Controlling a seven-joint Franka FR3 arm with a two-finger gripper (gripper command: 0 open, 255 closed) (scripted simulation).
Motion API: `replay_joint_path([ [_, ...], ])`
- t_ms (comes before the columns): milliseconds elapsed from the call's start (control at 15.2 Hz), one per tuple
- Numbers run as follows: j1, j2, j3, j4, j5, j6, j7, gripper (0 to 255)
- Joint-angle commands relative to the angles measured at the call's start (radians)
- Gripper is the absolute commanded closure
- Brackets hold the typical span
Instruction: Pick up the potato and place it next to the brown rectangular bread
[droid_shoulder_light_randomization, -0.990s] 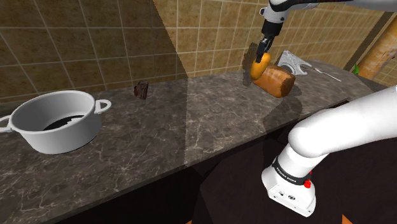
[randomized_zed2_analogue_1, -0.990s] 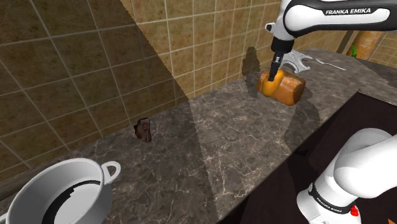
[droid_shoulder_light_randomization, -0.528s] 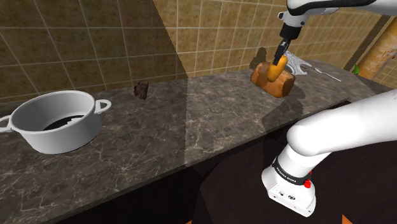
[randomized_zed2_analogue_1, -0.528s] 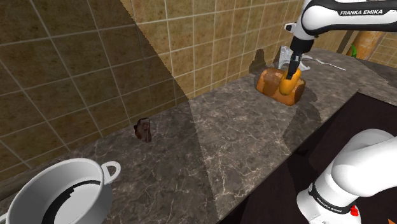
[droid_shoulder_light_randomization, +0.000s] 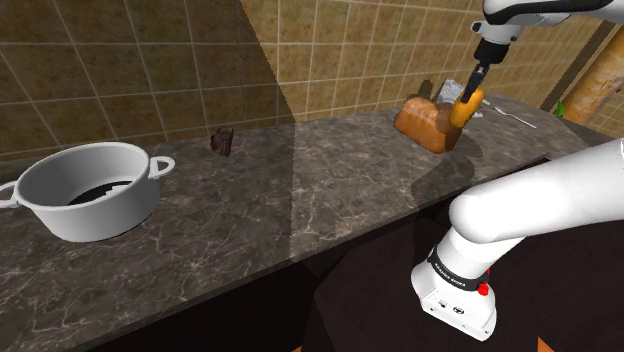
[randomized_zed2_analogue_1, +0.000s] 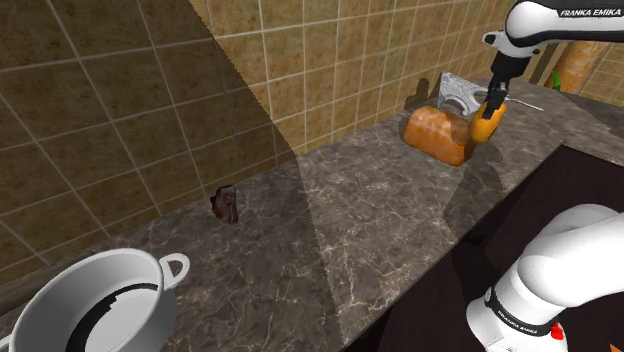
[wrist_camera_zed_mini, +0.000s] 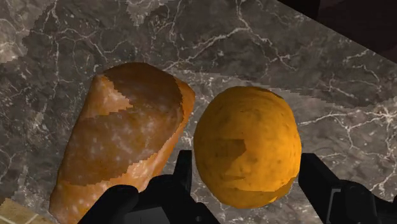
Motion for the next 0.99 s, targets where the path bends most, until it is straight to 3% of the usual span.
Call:
replay_joint_path([
  [0, -0.008, 0.017, -0.043, 0.023, -0.009, 0.004, -0.052, 255],
  [396, -0.017, 0.104, -0.201, 0.130, -0.008, 0.020, -0.230, 255],
  [924, -0.023, 0.108, -0.226, 0.029, -0.022, 0.126, -0.224, 255],
])
